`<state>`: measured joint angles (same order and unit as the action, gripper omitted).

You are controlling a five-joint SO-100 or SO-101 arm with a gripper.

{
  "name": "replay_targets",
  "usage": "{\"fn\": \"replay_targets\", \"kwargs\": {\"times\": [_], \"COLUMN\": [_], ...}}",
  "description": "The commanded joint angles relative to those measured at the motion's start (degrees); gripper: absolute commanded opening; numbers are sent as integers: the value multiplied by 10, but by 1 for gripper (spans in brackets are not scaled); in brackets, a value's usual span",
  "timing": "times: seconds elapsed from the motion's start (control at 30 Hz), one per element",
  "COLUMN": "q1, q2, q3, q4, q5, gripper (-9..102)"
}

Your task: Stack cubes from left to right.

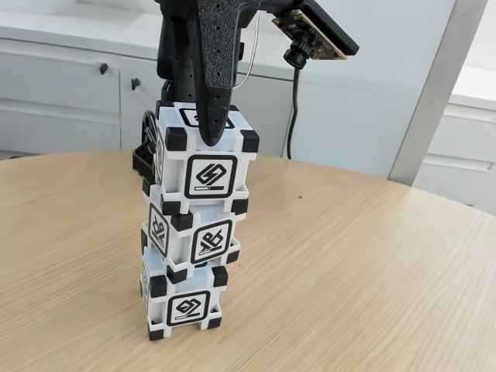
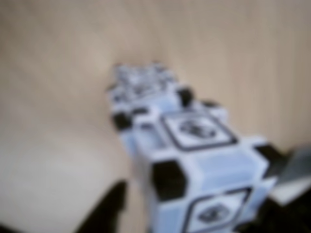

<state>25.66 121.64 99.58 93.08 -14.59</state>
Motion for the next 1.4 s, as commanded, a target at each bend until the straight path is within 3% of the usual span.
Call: {"fn": "replay_targets", "kwargs": {"times": [0.0, 0.3, 0.53, 0.73, 0.93, 1.07, 1.17, 1.37], "q1": [-1, -1, -1, -1, -1, -3, -11, -117], "q2": [7, 7, 8, 8, 8, 6, 2, -5], "q3": [-13, -27, -148, -212, -217, -218, -218, -207], "q4": [-3, 4, 9, 47, 44, 38, -4, -115], "q5": [9, 13, 49, 55, 73, 114, 155, 190], "gripper": [37, 39, 34, 22, 0, 0, 0, 0]}}
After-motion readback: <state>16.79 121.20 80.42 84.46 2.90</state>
